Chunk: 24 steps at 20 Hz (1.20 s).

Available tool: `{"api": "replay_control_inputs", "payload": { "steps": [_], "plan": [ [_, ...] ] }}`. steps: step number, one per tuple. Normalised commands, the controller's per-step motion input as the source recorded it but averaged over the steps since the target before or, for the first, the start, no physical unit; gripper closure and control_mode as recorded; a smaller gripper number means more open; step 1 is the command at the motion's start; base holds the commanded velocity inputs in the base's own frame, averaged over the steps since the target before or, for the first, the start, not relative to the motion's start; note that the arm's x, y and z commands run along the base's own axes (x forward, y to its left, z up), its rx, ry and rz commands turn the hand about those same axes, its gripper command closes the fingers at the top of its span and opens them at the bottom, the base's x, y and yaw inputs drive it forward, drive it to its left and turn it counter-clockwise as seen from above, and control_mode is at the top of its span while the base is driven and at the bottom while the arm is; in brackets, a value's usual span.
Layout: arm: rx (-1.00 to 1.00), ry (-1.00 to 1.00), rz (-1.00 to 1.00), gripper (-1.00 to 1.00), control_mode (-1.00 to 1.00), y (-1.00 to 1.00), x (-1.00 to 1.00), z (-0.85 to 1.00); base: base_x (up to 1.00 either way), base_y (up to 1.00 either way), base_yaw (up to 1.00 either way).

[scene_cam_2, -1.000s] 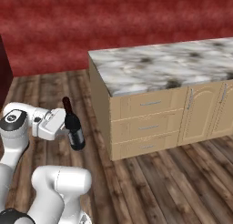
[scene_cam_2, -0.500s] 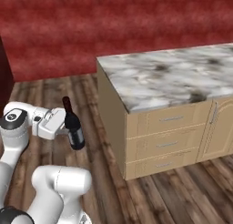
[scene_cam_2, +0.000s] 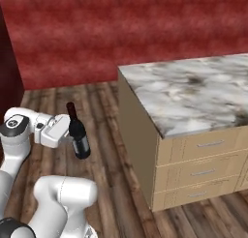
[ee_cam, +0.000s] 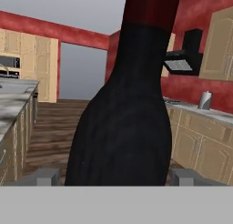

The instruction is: There is a wine glass and glass cup on the dining counter. Place the wine bottle next to the wine glass and the juice bottle next to the glass cup.

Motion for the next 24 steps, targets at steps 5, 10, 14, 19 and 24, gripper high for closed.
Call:
{"api": "replay_control_inputs", "payload": {
  "steps": [5,10,14,19,24],
  "plan": [
    [0.00,0.00,0.00,1.00,1.00,0.00,0.00,0.00,0.50,0.63,0.07],
    [0.00,0.00,0.00,1.00,1.00,0.00,0.00,0.00,0.68,0.52,0.02],
    [0.00,0.00,0.00,1.00,1.00,0.00,0.00,0.00,0.77,0.44,0.01],
    [0.00,0.00,0.00,1.00,1.00,0.00,0.00,0.00,0.82,0.40,0.00],
    [0.00,0.00,0.00,1.00,1.00,0.00,0.00,0.00,0.81,0.43,0.00]
  ]
}}
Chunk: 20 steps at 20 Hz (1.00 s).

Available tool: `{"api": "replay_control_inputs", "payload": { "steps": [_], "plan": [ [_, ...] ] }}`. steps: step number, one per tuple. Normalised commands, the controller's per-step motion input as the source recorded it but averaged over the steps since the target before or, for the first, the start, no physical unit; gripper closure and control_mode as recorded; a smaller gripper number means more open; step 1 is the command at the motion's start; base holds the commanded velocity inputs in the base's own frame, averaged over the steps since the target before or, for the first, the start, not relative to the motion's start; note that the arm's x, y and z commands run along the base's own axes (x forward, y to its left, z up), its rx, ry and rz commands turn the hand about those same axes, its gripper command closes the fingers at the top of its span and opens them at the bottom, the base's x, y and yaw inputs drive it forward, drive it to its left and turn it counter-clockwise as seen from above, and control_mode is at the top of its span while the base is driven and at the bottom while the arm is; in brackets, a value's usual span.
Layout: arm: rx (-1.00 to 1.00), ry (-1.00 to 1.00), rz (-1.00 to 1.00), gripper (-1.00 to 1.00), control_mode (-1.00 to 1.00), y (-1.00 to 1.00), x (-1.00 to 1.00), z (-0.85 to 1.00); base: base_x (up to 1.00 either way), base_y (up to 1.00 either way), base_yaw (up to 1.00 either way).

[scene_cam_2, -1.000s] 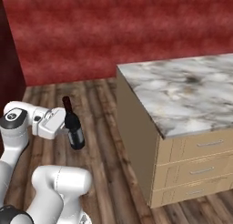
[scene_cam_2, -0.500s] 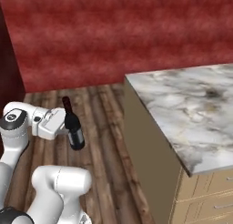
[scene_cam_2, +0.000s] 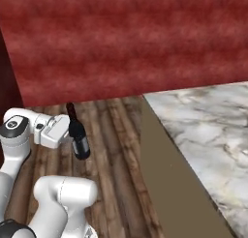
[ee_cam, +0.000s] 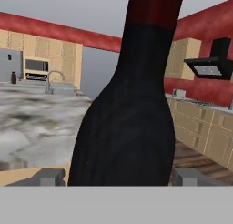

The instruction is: There is a wine glass and glass cup on the dining counter. Place the wine bottle next to the wine glass and the juice bottle next to the glass cup.

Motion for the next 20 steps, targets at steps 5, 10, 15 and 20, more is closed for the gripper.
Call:
{"api": "replay_control_inputs", "payload": {
  "steps": [5,10,15,20],
  "plan": [
    [0.00,0.00,0.00,1.00,1.00,0.00,0.00,0.00,0.80,0.47,0.00],
    [0.00,0.00,0.00,1.00,1.00,0.00,0.00,0.00,0.83,0.45,0.00],
    [0.00,0.00,0.00,1.00,1.00,0.00,0.00,0.00,0.86,0.40,0.00],
    [0.00,0.00,0.00,1.00,1.00,0.00,0.00,0.00,0.88,0.34,0.00]
  ]
}}
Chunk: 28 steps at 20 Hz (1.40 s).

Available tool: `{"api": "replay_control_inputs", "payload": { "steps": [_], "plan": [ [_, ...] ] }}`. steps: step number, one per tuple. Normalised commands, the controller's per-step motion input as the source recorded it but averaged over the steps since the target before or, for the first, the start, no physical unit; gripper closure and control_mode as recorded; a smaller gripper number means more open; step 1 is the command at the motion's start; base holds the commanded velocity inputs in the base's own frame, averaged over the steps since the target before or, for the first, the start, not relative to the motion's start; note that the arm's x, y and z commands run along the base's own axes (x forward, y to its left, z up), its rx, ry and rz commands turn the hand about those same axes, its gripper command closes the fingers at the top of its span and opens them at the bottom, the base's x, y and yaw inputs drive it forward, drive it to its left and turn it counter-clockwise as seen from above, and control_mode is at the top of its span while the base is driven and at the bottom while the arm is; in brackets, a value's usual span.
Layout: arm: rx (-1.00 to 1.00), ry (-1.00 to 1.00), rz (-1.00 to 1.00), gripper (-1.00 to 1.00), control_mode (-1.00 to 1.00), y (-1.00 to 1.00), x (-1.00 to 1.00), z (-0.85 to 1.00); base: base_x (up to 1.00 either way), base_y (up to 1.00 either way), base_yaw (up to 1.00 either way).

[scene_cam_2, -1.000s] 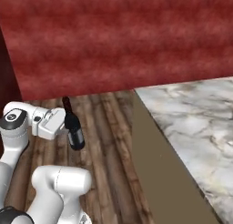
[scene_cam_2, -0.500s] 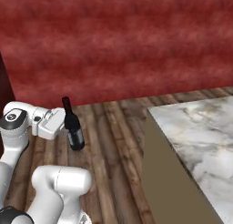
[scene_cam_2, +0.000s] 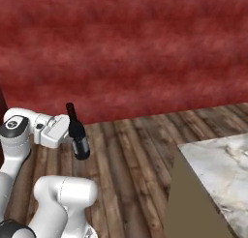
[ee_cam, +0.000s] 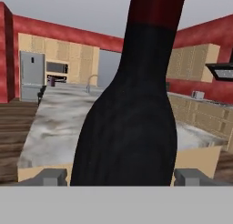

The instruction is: There is a wine glass and glass cup on the dining counter. Place the wine bottle next to the wine glass and the juice bottle next to the glass cup.

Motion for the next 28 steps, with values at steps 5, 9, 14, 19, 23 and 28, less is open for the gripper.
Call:
{"api": "replay_control_inputs", "payload": {
  "steps": [5,9,14,19,23,28],
  "plan": [
    [0.00,0.00,0.00,1.00,1.00,0.00,0.00,0.00,0.90,0.28,-0.01],
    [0.00,0.00,0.00,1.00,1.00,0.00,0.00,0.00,0.90,0.26,-0.13],
    [0.00,0.00,0.00,1.00,1.00,0.00,0.00,0.00,0.85,0.31,-0.28],
    [0.00,0.00,0.00,1.00,1.00,0.00,0.00,0.00,0.77,0.34,-0.36],
    [0.00,0.00,0.00,1.00,1.00,0.00,0.00,0.00,0.70,0.35,-0.44],
    [0.00,0.00,0.00,1.00,1.00,0.00,0.00,0.00,0.72,0.31,-0.39]
  ]
}}
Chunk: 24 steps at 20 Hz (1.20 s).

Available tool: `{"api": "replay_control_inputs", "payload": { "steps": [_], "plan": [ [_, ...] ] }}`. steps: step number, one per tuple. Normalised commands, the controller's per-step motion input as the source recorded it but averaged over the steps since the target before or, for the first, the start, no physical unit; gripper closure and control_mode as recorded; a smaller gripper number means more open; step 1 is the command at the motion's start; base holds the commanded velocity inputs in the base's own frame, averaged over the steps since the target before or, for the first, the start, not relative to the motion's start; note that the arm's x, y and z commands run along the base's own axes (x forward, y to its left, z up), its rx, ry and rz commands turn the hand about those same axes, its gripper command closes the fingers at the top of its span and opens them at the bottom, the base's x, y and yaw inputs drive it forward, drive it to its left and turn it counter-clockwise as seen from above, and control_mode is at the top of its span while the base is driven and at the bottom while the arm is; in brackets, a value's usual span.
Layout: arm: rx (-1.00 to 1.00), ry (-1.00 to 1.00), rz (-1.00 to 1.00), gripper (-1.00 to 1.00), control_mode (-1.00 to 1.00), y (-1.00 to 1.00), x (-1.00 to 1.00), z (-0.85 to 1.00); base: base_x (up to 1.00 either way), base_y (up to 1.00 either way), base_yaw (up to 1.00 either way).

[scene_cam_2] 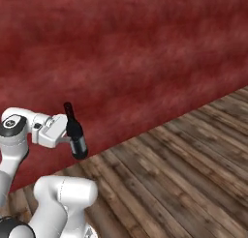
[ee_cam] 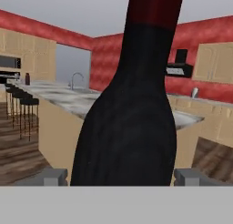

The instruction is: There is a wine glass and glass cup on the dining counter. Place the wine bottle next to the wine glass and the juice bottle next to the glass cup.

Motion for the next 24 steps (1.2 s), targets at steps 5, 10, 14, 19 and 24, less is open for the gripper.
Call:
{"api": "replay_control_inputs", "payload": {
  "steps": [5,10,14,19,24],
  "plan": [
    [0.00,0.00,0.00,1.00,1.00,0.00,0.00,0.00,0.75,0.07,-0.24],
    [0.00,0.00,0.00,1.00,1.00,0.00,0.00,0.00,0.81,-0.09,-0.11],
    [0.00,0.00,0.00,1.00,1.00,0.00,0.00,0.00,0.68,-0.06,-0.27],
    [0.00,0.00,0.00,1.00,1.00,0.00,0.00,0.00,0.49,-0.02,-0.49],
    [0.00,0.00,0.00,1.00,1.00,0.00,0.00,0.00,0.39,0.00,-0.60]
  ]
}}
